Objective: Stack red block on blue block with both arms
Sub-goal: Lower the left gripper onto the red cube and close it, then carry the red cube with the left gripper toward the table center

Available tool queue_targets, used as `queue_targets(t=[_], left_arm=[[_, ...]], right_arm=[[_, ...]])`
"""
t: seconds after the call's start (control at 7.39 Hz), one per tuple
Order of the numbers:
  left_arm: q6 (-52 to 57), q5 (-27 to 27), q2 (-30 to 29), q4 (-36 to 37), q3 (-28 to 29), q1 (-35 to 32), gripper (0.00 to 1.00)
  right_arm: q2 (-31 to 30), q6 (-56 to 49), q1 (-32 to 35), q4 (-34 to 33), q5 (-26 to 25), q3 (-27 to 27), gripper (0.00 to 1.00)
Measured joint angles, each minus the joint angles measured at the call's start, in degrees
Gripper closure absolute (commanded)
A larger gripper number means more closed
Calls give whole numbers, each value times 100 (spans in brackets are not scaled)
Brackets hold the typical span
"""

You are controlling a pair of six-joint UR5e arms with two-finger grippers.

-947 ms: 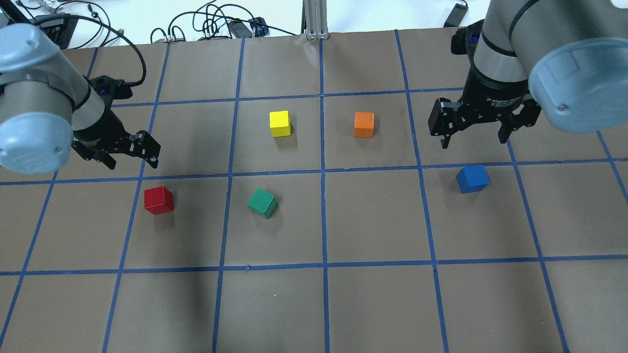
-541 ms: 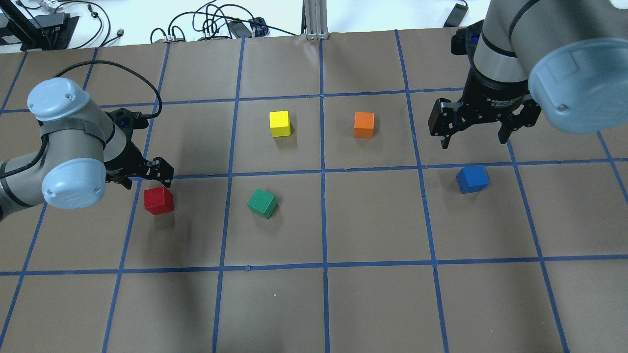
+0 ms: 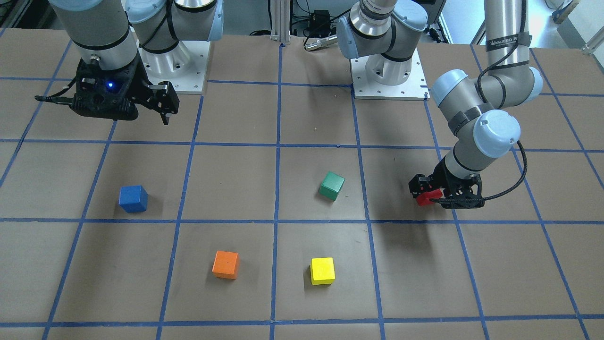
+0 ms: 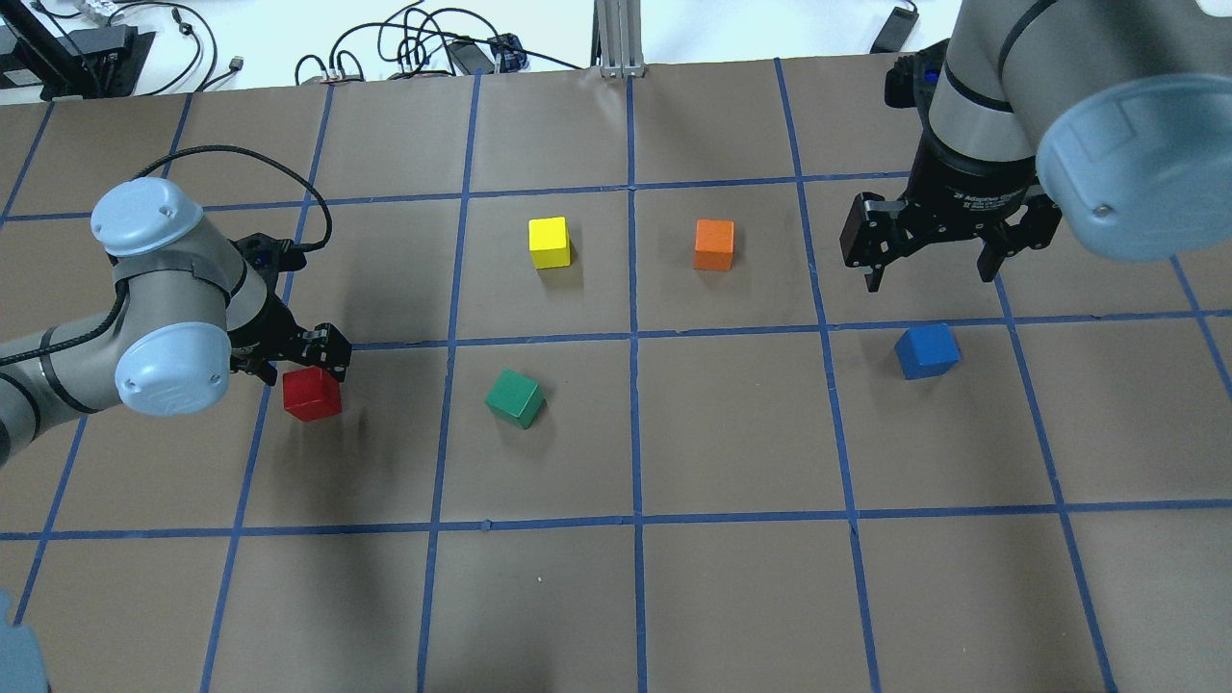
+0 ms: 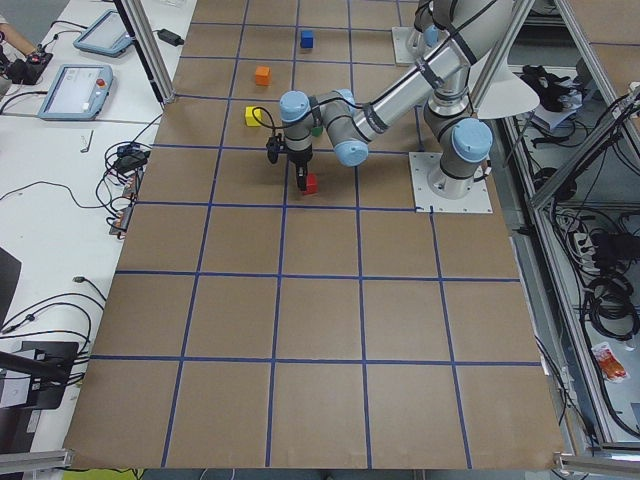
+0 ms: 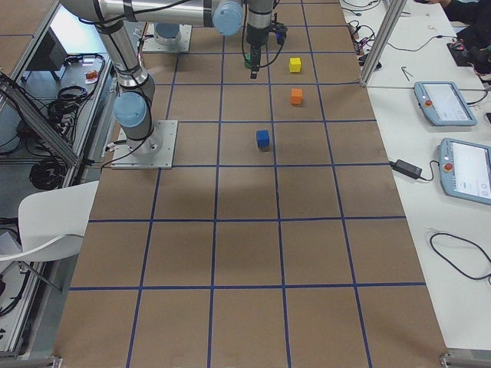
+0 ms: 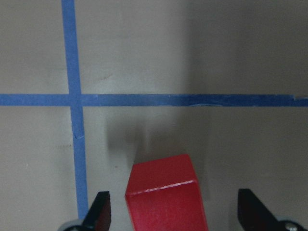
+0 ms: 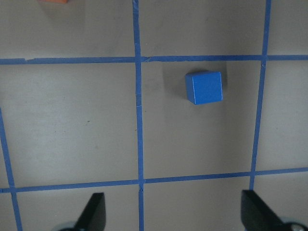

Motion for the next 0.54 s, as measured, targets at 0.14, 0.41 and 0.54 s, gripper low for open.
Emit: queue_targets(t=[0.14, 0.41, 0.54], left_arm=[[-15, 6, -26, 0, 14, -2, 93], [-43, 12, 9, -68, 81, -37, 100], [-143, -19, 94, -255, 209, -118, 100]], right_arm=[[2, 3, 2, -7, 3, 43, 0], [4, -21, 1, -34, 2, 160, 0], [-5, -26, -3, -20, -3, 200, 0]])
